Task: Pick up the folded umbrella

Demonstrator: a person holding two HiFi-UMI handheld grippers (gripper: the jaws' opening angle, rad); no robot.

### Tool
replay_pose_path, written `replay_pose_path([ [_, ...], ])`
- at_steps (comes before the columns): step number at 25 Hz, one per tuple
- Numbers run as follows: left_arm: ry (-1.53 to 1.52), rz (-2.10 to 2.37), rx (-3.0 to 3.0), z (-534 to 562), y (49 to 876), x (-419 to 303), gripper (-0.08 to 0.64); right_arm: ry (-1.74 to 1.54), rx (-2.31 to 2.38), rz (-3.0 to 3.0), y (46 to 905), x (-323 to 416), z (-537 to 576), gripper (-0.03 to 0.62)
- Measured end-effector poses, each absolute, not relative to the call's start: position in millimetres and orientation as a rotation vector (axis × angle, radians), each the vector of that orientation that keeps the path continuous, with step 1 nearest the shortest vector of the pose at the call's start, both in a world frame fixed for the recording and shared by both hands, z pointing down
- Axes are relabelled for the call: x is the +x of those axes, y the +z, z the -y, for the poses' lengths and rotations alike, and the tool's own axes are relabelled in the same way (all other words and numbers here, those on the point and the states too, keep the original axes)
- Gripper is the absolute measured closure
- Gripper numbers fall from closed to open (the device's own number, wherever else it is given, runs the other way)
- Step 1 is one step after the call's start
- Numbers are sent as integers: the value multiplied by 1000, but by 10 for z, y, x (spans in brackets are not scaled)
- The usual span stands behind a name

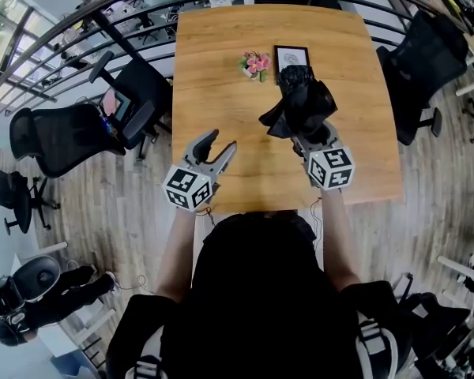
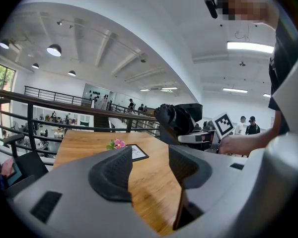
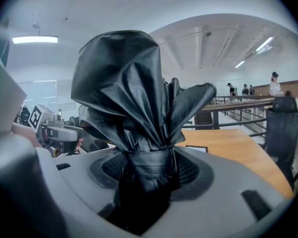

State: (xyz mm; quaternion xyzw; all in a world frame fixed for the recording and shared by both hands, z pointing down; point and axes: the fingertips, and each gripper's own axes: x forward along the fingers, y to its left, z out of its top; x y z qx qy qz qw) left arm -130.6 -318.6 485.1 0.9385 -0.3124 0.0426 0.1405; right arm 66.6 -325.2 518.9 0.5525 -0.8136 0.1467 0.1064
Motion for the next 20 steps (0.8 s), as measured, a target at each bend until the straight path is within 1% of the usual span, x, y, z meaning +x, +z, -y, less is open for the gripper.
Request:
replay_pose_path([
  [20,133,881,2723,3155,4837,-1260,308,428,1627,2361,5259,685,3191,344],
])
